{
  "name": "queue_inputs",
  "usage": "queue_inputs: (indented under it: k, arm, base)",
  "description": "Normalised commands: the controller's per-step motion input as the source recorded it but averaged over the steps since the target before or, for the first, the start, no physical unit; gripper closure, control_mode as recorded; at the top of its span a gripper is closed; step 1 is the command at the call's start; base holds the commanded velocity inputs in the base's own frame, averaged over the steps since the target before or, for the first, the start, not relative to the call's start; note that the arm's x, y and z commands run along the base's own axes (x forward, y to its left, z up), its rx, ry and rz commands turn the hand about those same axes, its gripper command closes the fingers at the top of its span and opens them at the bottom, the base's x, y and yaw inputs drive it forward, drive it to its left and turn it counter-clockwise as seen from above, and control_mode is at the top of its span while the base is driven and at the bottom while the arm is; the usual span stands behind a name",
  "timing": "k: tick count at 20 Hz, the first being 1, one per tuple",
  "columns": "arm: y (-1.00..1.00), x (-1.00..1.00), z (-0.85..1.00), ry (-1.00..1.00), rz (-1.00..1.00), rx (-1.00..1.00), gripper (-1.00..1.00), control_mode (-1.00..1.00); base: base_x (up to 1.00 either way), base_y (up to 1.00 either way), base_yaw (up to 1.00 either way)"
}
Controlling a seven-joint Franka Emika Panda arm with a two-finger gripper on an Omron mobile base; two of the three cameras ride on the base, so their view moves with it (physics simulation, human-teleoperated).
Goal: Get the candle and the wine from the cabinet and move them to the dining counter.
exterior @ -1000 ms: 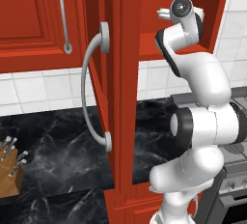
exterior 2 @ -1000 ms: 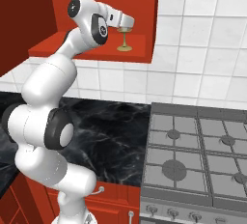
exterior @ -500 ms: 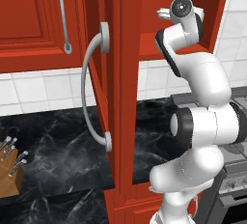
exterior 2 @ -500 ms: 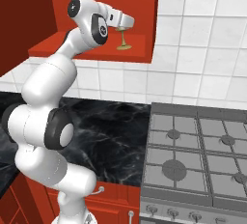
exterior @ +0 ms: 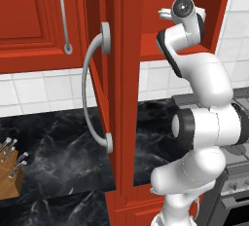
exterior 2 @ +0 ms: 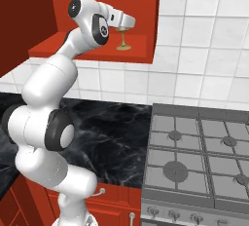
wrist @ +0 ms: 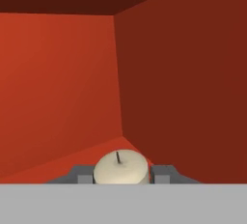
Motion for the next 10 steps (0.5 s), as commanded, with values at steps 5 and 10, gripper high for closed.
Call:
queue_inputs:
  k: [5,10]
  arm:
    - [0.00,0.00,0.00,0.00,0.00,0.00,1.00,-1.00]
    - [-0.01,0.00,0.00,0.00,0.00,0.00,1.00,-1.00]
  base:
    - [0.00,0.00,0.00]
    - [0.00,0.00,0.00]
